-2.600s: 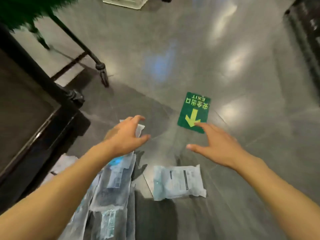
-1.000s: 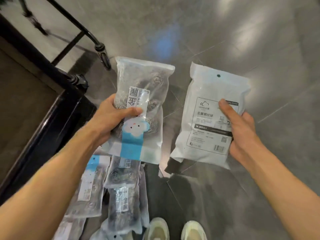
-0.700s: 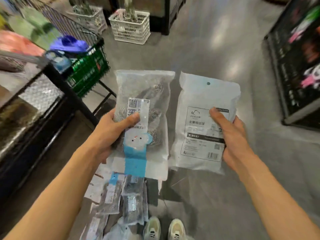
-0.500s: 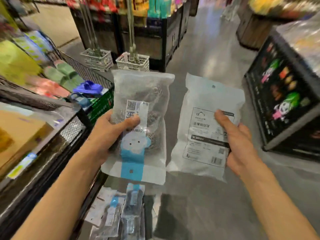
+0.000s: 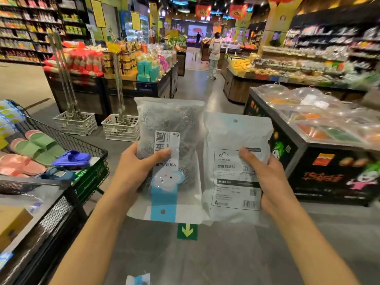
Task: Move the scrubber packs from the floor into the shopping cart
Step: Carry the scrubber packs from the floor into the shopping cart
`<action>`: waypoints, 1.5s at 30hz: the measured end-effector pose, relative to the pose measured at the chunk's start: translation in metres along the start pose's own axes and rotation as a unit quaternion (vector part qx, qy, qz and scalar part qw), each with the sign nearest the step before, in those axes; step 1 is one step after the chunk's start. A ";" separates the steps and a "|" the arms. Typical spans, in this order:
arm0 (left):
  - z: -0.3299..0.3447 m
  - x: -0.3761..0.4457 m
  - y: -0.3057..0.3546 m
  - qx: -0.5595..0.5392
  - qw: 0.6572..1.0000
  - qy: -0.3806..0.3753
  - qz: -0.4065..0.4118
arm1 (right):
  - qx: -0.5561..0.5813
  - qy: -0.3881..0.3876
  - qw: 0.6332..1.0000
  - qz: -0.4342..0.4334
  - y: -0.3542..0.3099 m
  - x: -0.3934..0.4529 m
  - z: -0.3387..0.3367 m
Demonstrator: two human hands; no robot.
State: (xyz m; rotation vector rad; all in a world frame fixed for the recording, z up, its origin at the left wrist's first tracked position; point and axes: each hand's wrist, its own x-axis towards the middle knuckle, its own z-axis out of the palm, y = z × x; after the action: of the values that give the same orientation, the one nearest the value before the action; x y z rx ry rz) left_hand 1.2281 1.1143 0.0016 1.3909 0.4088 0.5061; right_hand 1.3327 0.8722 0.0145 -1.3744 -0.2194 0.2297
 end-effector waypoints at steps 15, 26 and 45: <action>0.178 -0.071 -0.047 0.020 0.965 -0.251 -0.071 | -0.001 0.261 0.965 -0.038 -0.017 -0.136 -0.189; 0.377 -0.293 -0.068 0.001 0.880 -0.459 -0.124 | -0.030 0.506 0.858 -0.085 -0.055 -0.402 -0.357; 0.603 -0.786 -0.079 -0.024 0.437 -0.886 -0.153 | -0.010 0.906 0.382 -0.181 -0.074 -0.814 -0.405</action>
State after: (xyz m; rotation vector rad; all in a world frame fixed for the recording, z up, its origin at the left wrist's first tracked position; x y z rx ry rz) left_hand 0.9199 0.1692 -0.0097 1.0329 -1.1126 -1.3461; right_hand 0.6717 0.2433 -0.0030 -0.8278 1.3585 -1.7017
